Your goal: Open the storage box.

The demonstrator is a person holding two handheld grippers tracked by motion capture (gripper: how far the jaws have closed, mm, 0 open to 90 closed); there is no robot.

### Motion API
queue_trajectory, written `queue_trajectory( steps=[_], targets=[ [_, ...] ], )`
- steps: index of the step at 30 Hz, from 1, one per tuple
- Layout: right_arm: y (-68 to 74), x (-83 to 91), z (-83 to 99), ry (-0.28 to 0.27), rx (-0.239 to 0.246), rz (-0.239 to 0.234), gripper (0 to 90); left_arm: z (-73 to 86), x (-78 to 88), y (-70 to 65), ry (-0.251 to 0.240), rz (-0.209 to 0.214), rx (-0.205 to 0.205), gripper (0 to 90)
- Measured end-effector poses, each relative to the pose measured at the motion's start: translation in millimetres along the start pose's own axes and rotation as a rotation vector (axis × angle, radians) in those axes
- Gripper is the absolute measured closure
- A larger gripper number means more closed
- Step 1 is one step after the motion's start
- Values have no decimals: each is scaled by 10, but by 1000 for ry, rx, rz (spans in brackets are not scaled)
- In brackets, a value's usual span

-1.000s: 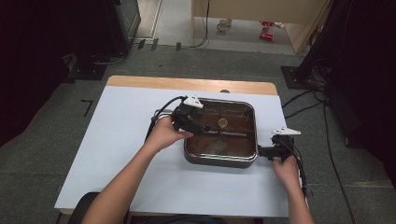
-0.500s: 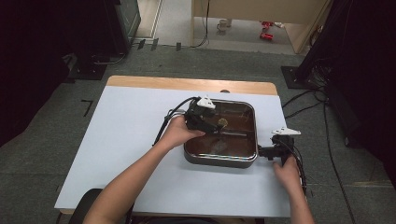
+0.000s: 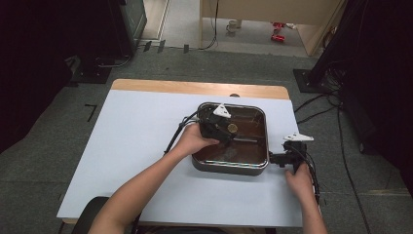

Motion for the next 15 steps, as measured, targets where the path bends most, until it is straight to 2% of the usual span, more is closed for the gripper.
queue_trajectory(
  steps=[4,8,10,15],
  targets=[
    [-2,0,1,0,3,-1,0,4,-15,-23,-10,-5,-15,484],
    [-1,1,1,0,2,0,0,6,-18,-29,-17,-38,-35,554],
    [-1,1,1,1,2,-1,0,6,-15,-14,-23,-22,-21,580],
    [-2,0,1,0,3,0,0,1,-8,-12,-23,-19,-19,586]
  ],
)
Point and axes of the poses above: each handheld gripper's, and its own axes: x roughly backward along the jaws, z roughly out of its underside, y roughly to its left, the point moved 5 cm from there along -x, roughly forward along the jaws, and after that the axes turned 8 degrees about -y, right-handed, at the moved point
